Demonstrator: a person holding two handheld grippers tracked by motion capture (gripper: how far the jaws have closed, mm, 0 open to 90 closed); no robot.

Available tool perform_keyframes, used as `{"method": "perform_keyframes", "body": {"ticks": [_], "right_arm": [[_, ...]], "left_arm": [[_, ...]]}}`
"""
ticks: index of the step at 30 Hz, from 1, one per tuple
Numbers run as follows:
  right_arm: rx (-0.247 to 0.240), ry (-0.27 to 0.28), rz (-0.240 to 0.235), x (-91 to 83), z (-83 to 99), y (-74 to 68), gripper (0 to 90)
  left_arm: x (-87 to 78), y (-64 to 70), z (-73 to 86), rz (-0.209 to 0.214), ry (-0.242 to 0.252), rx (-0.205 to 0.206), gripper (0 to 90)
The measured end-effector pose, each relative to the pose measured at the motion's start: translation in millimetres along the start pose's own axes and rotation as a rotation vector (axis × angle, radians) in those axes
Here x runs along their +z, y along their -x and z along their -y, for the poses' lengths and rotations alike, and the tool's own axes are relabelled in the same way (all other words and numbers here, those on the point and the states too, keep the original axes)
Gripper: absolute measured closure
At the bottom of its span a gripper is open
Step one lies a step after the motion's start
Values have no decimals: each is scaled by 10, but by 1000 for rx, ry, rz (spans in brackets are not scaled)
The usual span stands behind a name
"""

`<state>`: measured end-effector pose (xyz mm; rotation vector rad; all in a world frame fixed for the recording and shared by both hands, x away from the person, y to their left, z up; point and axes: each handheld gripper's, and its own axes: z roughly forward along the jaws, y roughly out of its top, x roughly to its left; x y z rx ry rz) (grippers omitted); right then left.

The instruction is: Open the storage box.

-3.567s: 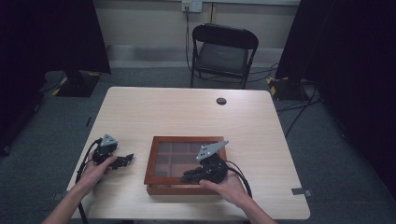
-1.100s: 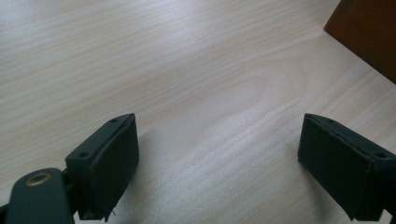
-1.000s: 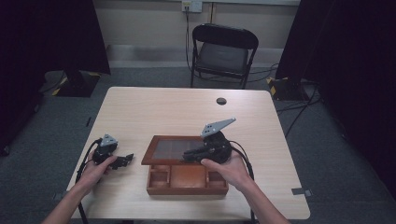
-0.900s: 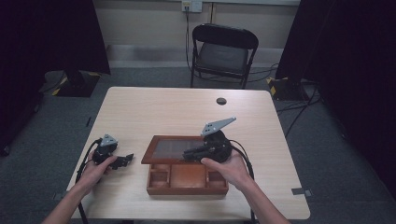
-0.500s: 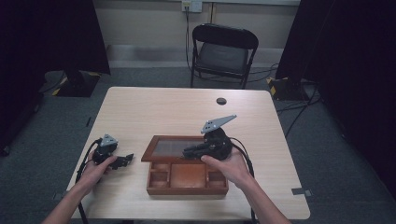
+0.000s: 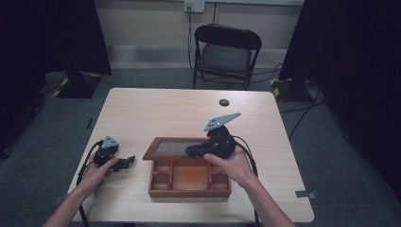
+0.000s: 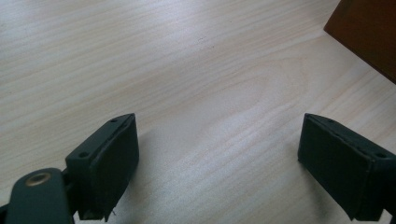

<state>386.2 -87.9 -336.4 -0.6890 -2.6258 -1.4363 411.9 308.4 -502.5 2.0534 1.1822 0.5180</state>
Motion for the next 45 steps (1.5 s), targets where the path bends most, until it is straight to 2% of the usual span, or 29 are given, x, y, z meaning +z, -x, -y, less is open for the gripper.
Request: {"method": "perform_keyframes", "body": {"ticks": [45], "right_arm": [[14,33,13,-63,-166,99,820]], "left_arm": [[-4,-7,-2,-2,-5,11,120]]}}
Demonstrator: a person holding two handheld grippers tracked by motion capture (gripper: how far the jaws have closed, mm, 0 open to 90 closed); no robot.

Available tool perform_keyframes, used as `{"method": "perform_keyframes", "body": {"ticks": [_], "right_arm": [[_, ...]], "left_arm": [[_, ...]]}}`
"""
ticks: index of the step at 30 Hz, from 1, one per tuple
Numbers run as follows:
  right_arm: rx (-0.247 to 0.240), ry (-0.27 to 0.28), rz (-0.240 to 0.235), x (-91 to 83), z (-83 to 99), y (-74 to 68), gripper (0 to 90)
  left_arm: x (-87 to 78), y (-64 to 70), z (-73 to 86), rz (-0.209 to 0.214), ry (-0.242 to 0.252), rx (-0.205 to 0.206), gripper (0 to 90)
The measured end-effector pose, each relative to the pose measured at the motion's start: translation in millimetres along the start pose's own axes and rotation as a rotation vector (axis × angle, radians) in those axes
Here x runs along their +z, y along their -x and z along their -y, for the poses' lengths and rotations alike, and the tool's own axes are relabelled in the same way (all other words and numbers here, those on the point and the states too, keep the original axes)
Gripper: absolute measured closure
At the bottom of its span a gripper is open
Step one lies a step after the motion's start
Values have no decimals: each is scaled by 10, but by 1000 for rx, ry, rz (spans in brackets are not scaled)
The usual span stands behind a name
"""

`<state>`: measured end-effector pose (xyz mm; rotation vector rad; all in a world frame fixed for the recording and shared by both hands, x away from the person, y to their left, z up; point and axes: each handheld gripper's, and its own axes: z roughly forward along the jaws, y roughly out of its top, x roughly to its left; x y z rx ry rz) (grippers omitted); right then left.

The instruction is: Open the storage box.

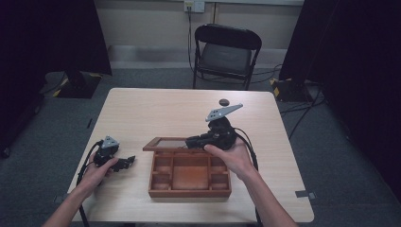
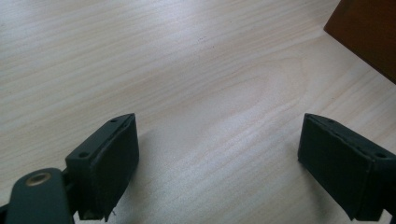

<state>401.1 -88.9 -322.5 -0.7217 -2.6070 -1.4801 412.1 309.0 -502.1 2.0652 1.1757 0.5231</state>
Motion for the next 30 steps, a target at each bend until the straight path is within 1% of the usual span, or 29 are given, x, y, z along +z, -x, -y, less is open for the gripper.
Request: {"method": "perform_keyframes", "body": {"ticks": [14,25,30], "right_arm": [[10,10,-26,-5,-24,57,822],[18,12,-36,-14,-68,101,823],[16,11,-31,-18,-90,108,823]], "left_arm": [[0,0,0,0,0,0,120],[0,0,0,0,0,0,120],[0,0,0,0,0,0,120]]}}
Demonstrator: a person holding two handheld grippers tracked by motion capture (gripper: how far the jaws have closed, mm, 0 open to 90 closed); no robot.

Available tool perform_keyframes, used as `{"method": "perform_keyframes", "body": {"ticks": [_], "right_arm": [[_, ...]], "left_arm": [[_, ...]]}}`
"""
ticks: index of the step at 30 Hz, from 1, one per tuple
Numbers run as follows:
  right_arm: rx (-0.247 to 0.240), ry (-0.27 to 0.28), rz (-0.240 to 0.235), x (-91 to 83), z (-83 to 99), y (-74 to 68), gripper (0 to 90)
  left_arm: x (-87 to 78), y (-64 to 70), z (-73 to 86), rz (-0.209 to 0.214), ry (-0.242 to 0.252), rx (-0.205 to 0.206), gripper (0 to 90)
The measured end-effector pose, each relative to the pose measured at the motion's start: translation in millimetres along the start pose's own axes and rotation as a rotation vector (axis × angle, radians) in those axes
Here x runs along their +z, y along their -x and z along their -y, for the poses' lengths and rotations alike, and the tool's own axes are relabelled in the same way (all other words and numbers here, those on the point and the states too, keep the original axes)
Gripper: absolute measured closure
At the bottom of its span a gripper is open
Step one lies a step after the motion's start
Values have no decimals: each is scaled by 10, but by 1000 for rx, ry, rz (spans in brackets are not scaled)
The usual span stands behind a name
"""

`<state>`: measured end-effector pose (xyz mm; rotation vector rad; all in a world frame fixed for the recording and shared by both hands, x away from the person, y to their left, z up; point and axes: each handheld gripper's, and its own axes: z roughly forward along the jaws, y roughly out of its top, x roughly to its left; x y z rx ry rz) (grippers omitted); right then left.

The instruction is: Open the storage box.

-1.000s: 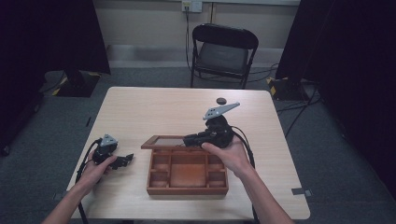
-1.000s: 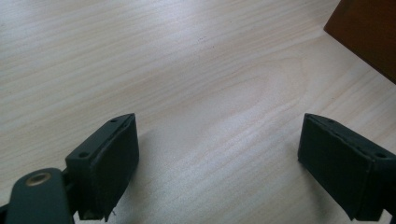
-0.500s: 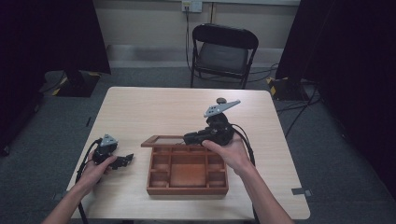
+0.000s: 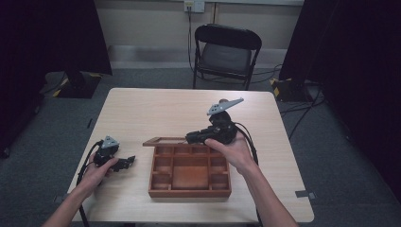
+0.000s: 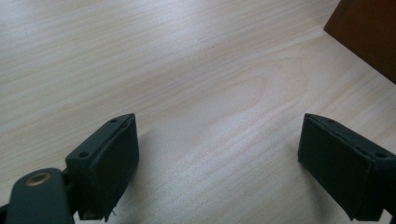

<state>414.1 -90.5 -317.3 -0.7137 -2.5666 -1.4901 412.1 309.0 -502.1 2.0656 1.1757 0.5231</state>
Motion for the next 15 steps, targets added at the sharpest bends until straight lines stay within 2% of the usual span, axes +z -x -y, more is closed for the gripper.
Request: {"method": "perform_keyframes", "body": {"ticks": [15], "right_arm": [[-5,7,1,-13,-55,38,825]], "left_arm": [[-1,-1,0,0,-1,2,120]]}}
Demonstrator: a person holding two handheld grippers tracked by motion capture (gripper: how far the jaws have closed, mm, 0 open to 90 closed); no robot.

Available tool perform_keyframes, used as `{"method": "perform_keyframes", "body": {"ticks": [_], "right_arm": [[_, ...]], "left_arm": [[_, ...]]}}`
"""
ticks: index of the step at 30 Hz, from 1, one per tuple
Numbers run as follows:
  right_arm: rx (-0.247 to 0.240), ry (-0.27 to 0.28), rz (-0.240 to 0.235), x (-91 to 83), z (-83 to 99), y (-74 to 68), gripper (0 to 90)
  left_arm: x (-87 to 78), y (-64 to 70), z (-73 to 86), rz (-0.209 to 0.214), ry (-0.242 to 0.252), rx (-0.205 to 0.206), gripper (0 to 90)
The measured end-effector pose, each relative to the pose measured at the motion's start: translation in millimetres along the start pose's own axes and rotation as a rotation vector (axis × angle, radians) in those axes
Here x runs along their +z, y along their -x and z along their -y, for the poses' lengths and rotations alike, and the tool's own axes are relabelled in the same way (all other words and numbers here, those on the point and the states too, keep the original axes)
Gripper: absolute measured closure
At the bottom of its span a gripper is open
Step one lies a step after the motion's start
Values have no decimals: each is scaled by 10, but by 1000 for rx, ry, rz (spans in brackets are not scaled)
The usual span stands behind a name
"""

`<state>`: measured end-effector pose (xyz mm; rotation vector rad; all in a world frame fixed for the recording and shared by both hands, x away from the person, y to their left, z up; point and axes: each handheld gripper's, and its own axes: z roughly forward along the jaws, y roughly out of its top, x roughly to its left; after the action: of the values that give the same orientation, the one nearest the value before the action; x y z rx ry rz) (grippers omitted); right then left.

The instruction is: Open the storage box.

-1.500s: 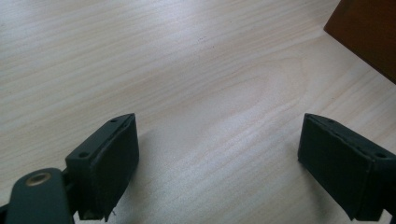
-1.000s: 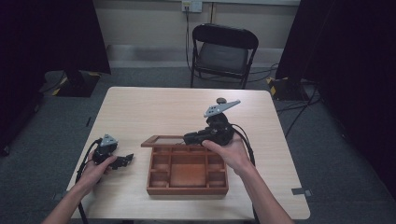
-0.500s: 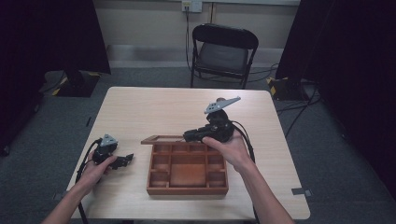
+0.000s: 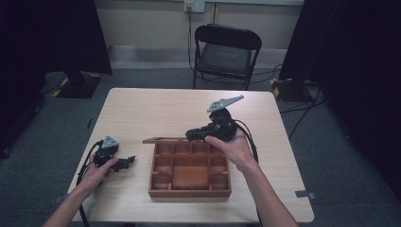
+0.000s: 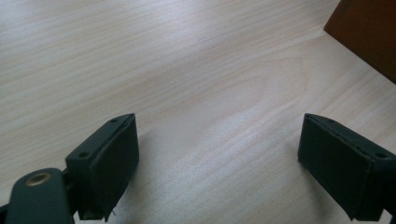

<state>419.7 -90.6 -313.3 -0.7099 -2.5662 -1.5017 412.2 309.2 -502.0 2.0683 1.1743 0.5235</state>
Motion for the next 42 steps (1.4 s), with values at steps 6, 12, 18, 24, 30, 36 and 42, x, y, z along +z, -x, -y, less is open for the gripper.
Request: {"method": "perform_keyframes", "body": {"ticks": [6,12,18,24,30,36,42], "right_arm": [[0,1,3,-2,-15,9,825],[3,0,0,-3,-23,13,825],[4,0,4,-4,-34,20,825],[-5,4,12,-7,-45,17,826],[-6,4,14,-10,-61,21,827],[-10,14,21,-17,-84,29,840],[-12,19,20,-18,-87,39,840]], "left_arm": [[1,2,0,0,1,-3,119],[1,2,0,-1,2,-2,120],[1,1,0,-1,1,-2,120],[1,1,0,0,2,-2,120],[1,2,0,0,2,-3,119],[1,1,1,0,3,-2,120],[1,2,0,0,1,-2,120]]}}
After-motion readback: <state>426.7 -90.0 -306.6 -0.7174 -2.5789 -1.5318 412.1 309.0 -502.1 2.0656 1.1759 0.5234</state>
